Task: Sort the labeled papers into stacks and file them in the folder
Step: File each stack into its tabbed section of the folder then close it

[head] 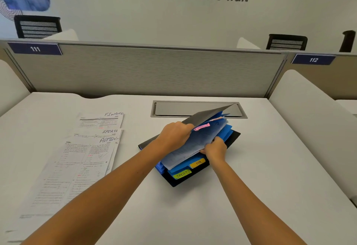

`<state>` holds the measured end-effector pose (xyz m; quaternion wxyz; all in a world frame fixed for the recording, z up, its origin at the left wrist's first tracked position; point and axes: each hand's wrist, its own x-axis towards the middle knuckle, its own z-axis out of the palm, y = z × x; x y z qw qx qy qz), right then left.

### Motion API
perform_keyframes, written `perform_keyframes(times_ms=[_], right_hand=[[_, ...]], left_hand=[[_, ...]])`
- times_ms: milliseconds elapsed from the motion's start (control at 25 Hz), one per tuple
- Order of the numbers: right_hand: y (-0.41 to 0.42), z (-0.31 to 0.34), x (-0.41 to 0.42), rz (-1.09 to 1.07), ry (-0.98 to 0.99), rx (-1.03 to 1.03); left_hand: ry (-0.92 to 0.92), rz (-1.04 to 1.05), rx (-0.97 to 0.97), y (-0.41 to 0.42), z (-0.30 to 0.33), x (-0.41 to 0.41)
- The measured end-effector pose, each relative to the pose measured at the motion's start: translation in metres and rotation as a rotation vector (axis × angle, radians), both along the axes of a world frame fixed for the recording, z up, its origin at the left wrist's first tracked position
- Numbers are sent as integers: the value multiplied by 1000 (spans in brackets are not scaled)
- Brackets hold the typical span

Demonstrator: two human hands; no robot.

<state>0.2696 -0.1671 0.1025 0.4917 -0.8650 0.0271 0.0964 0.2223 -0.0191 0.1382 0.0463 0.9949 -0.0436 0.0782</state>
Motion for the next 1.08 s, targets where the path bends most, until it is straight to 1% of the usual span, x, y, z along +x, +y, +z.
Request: perform_keyframes(times_ms=[120, 320, 400, 520, 640, 680, 760, 800, 880, 960, 1080], right_hand=[[-4, -7, 1, -5, -31, 45], [-25, -35, -1, -84, 18, -110], [-40, -43, -9, -148, 15, -137], [-56, -44, -24, -287, -35, -121], [-47, -34, -45, -369, -175, -53], [-39, -32, -54, -363, -228, -19], [-17, -29, -76, -285, -289, 46], [-3, -28, -88, -228, -293, 74], [29, -30, -113, -100, -272, 93], [62, -34, -138, 22, -217, 78], [105, -43, -175, 175, -3, 64]], left_hand=[[22, 9, 35, -9, -3, -6], [46, 33, 15, -42, -33, -27], [148, 50, -10, -51, -49, -38], [292, 30, -105, -54, -59, -59], [207, 31, -173, -39, -55, -92], [167, 55, -203, -26, -58, -107], [94, 152, -280, 9, -68, -141], [64, 211, -305, 31, -74, -160], [-10, 335, -279, 78, -85, -199], [-27, 457, -232, 122, -94, -239], [50, 593, -172, 172, -106, -293]])
